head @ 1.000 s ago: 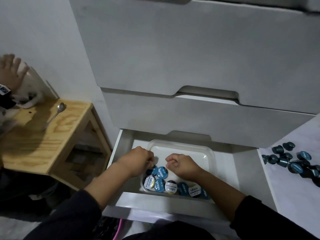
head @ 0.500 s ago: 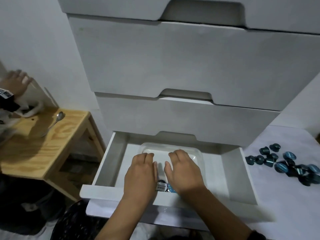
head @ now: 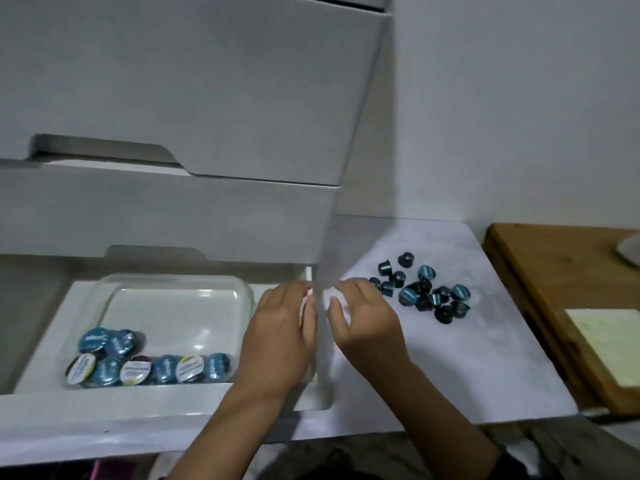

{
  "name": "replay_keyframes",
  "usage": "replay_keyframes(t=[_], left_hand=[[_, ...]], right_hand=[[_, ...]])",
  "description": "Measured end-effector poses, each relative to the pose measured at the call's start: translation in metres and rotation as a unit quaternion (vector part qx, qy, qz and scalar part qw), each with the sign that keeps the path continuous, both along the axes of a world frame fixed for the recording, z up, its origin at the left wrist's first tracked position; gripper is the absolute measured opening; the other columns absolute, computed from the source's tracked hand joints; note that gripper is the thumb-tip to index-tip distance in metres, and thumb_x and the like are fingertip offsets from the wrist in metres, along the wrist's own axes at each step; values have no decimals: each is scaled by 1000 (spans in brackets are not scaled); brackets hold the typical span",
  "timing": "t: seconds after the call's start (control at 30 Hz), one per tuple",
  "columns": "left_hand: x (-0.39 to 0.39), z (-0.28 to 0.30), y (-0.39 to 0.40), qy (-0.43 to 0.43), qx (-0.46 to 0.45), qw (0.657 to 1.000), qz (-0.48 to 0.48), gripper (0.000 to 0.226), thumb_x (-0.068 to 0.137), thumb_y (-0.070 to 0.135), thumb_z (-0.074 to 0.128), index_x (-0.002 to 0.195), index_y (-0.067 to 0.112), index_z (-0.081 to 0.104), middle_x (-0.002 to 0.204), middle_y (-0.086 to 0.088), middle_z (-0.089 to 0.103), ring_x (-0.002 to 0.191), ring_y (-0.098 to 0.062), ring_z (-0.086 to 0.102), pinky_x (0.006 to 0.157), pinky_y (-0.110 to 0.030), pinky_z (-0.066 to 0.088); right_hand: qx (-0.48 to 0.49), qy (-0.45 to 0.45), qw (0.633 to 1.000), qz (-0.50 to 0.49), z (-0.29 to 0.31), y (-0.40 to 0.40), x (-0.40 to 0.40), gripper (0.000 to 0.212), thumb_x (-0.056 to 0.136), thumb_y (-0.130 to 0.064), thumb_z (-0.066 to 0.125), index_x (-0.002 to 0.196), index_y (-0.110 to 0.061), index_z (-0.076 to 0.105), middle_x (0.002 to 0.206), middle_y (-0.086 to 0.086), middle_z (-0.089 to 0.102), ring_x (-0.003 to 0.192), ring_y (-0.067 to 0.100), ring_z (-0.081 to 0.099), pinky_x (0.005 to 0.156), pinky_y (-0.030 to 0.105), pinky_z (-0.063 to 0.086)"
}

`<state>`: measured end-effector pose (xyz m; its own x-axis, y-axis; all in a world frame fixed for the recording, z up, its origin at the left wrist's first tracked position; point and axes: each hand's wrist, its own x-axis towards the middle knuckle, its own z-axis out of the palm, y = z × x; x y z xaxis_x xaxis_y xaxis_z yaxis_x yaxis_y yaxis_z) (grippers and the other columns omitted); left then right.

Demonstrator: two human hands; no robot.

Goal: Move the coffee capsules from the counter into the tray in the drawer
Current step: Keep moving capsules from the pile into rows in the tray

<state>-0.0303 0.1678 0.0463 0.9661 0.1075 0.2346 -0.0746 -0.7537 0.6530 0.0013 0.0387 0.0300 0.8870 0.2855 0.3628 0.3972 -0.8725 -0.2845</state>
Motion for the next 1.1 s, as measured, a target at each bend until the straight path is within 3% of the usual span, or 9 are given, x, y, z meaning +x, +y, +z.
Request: replay_keyframes(t=[0.13, 0.3, 0.4, 0.57, 0.7, 0.8, 0.87, 0.97, 1.1], left_hand=[[15, -7, -69, 23, -42, 999, -21, 28, 92, 23, 49, 118, 18, 59, 115, -2, 65, 106, -16, 57, 89, -14, 33], [35, -42, -122, 96, -81, 992, 2, 27, 91, 19, 50, 115, 13, 61, 112, -6, 66, 103, -18, 59, 87, -19, 41], [53, -70, -138, 124, -92, 987, 39, 25, 89, 13, 52, 111, 8, 62, 107, -10, 67, 101, -23, 61, 87, -28, 45], [92, -104, -149, 135, -103, 982, 85, 24, 85, 7, 51, 106, 10, 62, 101, -10, 66, 97, -27, 59, 83, -30, 44], [117, -121, -150, 132, -76, 983, 100, 9, 75, 13, 55, 80, 19, 51, 78, 5, 54, 81, -19, 52, 67, -23, 35], [127, -129, -152, 128, -78, 983, 108, 10, 71, 12, 55, 76, 19, 50, 73, 9, 52, 73, -12, 48, 61, -17, 29], [130, -133, -154, 127, -87, 981, 115, 8, 70, 11, 53, 73, 17, 50, 69, 7, 56, 68, -12, 51, 56, -20, 34], [132, -140, -156, 120, -113, 979, 119, 15, 73, 8, 54, 83, 19, 60, 81, 5, 63, 75, -11, 56, 65, -21, 44], [130, -140, -152, 124, -135, 977, 110, 21, 80, 9, 58, 98, 18, 64, 97, 4, 66, 85, -5, 52, 72, -2, 33]], right_hand=[[84, 100, 989, -67, -14, -72, 15, 22, 89, -14, 52, 106, -4, 62, 107, 10, 63, 99, 25, 58, 82, 22, 43], [109, 160, 980, -53, -47, -124, 40, 27, 79, -10, 45, 91, 2, 66, 85, 16, 67, 72, 28, 67, 65, 22, 49], [103, 215, 970, -50, -64, -138, 62, 32, 81, -12, 46, 103, 2, 64, 97, 21, 66, 86, 32, 65, 75, 28, 48], [103, 237, 966, -22, -92, -136, 89, 27, 86, -3, 52, 110, -1, 63, 102, 23, 65, 95, 33, 60, 80, 23, 38], [100, 256, 960, -47, -106, -131, 100, 35, 88, -5, 50, 123, -3, 54, 123, 19, 57, 113, 30, 53, 96, 31, 39], [99, 228, 967, -60, -112, -131, 110, 38, 85, -2, 51, 123, -3, 53, 124, 18, 55, 109, 32, 55, 91, 31, 40], [95, 221, 969, -57, -115, -131, 116, 38, 84, -2, 52, 122, -4, 53, 123, 17, 55, 106, 33, 56, 87, 33, 42], [96, 218, 970, -42, -119, -132, 125, 40, 85, -3, 54, 125, -5, 51, 127, 16, 54, 111, 31, 54, 91, 33, 41], [102, 230, 968, -5, -124, -131, 136, 36, 84, -2, 57, 120, -2, 56, 123, 17, 56, 109, 32, 56, 92, 34, 43]])
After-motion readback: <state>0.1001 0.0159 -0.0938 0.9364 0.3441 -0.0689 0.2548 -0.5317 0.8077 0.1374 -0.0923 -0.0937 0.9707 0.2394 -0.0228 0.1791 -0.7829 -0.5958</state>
